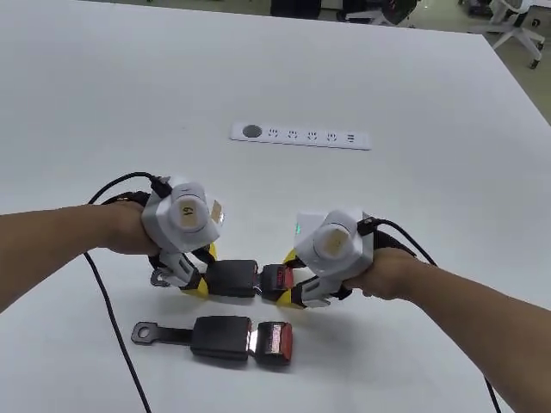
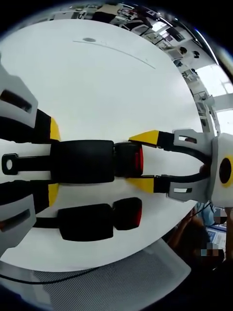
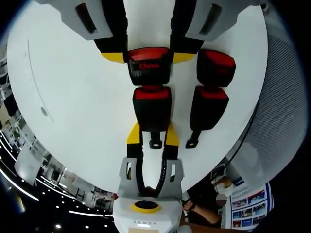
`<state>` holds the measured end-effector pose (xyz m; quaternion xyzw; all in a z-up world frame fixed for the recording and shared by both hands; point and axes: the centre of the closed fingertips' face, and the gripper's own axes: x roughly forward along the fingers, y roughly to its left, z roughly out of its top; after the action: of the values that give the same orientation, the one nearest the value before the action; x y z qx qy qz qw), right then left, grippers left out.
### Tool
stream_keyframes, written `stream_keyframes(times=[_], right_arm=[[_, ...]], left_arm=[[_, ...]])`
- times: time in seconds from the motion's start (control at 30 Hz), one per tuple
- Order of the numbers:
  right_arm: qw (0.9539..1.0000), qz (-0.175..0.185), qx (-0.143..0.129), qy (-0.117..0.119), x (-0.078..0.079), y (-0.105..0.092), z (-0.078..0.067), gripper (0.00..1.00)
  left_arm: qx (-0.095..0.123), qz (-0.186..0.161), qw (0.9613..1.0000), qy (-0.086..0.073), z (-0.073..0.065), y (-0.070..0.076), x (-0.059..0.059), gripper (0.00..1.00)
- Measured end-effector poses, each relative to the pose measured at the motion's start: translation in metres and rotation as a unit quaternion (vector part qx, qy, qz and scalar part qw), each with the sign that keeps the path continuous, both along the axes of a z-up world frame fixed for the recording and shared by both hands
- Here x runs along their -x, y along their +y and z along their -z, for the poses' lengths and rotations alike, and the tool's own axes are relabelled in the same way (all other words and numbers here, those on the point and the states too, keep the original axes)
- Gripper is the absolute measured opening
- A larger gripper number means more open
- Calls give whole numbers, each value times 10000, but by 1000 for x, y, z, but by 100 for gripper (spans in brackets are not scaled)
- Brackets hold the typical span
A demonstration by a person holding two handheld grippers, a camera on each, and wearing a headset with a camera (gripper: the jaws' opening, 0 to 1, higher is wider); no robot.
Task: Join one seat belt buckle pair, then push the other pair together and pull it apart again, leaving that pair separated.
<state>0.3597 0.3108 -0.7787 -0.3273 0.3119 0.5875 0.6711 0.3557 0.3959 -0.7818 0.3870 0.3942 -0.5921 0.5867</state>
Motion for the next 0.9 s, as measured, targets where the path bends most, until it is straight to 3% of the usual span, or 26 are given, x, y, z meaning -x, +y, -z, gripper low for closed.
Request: stream_keyframes(times=[0.9], right_arm=[[9999,-76,45,-56,3,-16,-1,30]], left_arm=[[26,-102,9999,52,2,4,-2,29]])
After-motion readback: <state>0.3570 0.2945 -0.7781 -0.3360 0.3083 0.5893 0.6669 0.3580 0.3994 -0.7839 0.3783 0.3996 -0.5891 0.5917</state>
